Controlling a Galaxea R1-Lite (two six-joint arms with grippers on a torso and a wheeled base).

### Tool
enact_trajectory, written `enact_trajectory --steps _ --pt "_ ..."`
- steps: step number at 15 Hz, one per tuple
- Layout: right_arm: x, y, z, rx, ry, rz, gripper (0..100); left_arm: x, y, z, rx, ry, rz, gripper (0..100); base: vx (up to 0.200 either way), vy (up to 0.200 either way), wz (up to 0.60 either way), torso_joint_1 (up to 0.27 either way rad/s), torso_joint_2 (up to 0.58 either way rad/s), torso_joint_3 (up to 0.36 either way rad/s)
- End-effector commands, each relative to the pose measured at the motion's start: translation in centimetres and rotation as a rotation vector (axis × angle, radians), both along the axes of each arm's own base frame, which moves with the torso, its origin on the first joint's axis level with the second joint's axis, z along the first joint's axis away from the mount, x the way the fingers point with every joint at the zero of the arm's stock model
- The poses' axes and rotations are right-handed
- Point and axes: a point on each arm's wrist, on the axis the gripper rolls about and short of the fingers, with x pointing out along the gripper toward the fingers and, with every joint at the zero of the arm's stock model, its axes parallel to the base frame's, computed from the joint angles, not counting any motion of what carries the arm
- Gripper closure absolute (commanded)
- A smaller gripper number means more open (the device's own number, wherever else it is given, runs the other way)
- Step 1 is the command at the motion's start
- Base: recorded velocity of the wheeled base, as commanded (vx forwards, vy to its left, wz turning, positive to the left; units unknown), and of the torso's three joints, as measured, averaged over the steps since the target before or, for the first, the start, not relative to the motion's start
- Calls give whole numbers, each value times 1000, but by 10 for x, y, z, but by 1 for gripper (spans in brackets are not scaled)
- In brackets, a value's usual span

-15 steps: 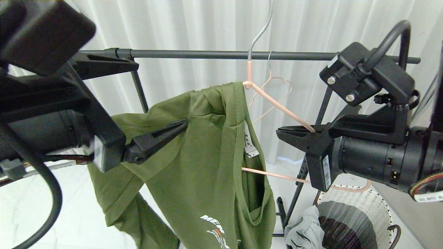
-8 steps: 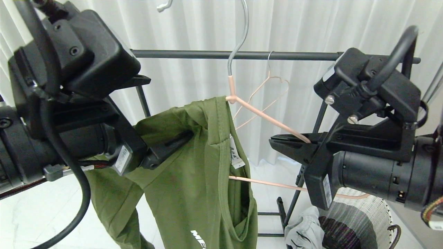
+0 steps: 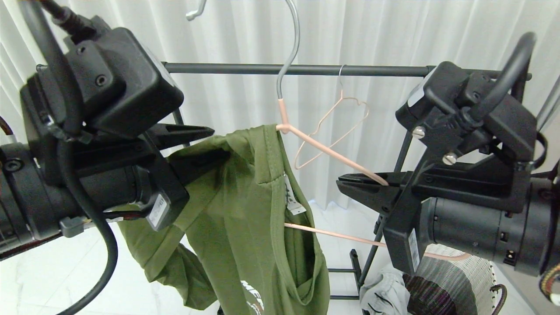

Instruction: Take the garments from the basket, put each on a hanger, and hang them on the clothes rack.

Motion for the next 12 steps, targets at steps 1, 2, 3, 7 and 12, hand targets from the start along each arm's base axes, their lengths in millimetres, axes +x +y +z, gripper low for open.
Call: enact_trajectory --steps 1,2,3,7,12 --pt "-2 2 0 -1 2 10 100 -1 1 -2 2 3 -2 100 0 0 0 0 0 0" --pt "-2 1 0 1 1 10 100 -1 1 -1 0 0 -2 100 0 0 0 0 0 0" --pt "-2 1 0 1 1 8 100 -1 1 -1 0 0 -2 100 0 0 0 0 0 0" --pt "-3 -1 1 4 -3 2 0 -2 3 -4 7 5 2 100 0 0 0 0 0 0" --pt "5 -33 0 2 -20 -141 0 -1 23 -17 91 -64 111 100 0 0 0 0 0 0"
